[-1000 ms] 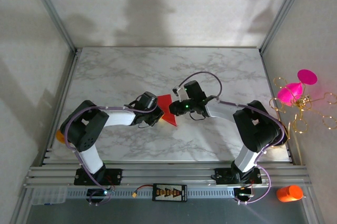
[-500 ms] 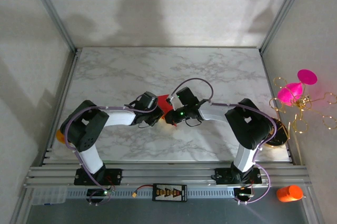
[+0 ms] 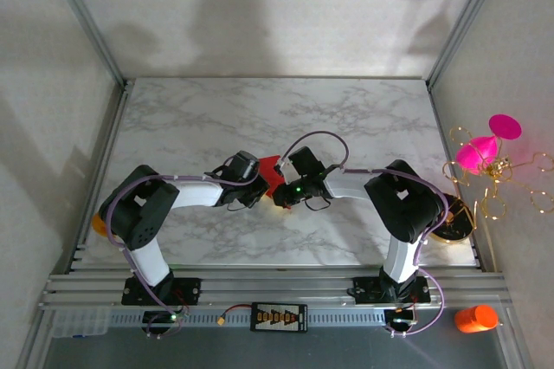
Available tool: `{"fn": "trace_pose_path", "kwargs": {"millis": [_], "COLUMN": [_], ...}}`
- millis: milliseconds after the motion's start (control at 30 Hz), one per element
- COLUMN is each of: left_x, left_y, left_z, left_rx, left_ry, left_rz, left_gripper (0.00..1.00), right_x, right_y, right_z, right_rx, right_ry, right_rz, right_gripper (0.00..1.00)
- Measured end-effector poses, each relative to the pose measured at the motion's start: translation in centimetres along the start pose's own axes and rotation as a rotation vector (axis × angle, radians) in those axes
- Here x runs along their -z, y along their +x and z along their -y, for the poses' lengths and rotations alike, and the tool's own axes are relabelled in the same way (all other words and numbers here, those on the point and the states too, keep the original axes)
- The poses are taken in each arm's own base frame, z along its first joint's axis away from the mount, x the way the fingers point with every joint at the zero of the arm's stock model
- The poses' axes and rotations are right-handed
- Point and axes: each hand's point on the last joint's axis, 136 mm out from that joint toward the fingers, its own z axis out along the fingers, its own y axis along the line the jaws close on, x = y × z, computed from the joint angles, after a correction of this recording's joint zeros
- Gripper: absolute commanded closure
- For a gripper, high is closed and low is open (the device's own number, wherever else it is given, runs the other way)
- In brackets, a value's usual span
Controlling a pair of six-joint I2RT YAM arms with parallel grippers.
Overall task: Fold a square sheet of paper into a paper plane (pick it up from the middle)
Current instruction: Third fold the triangle at the center of the table.
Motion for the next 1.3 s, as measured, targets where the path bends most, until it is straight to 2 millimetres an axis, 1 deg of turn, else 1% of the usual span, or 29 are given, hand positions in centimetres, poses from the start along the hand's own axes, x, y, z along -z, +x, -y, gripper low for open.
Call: {"fn": "trace_pose_path", "kwargs": {"millis": [333, 500, 600, 833, 1033, 1300], "left_x": [0.0, 0.0, 0.0, 0.0, 0.0, -0.1], "left_y": [0.0, 0.0, 0.0, 0.0, 0.0, 0.0], "left_z": [0.0, 0.0, 0.0, 0.0, 0.0, -0.1], "left_rx": [0.000, -0.001, -0.004, -0.004, -0.004, -0.003], "left_ry": [0.000, 0.000, 0.000, 0.000, 0.000, -0.001], "left_rz": [0.000, 0.000, -0.001, -0.001, -0.001, -0.001], "left_gripper": [0.90, 0.91, 0.90, 0.90, 0.91, 0.91], "right_x": [-0.1, 0.8, 1.1, 1.0, 0.4, 0.3], "right_y": [0.1, -0.4, -0.5, 0.1, 0.7, 0.7], "right_z": [0.0, -0.5, -0.4, -0.1, 0.5, 0.7], "right_rx": [-0.005, 0.000, -0.002, -0.016, -0.029, -0.028], "right_ry": [-0.002, -0.009, -0.007, 0.003, 0.015, 0.026], "right_rz": [-0.004, 0.014, 0.018, -0.005, -0.029, -0.029], "right_gripper": [1.00, 1.00, 1.00, 1.00, 1.00, 1.00]}}
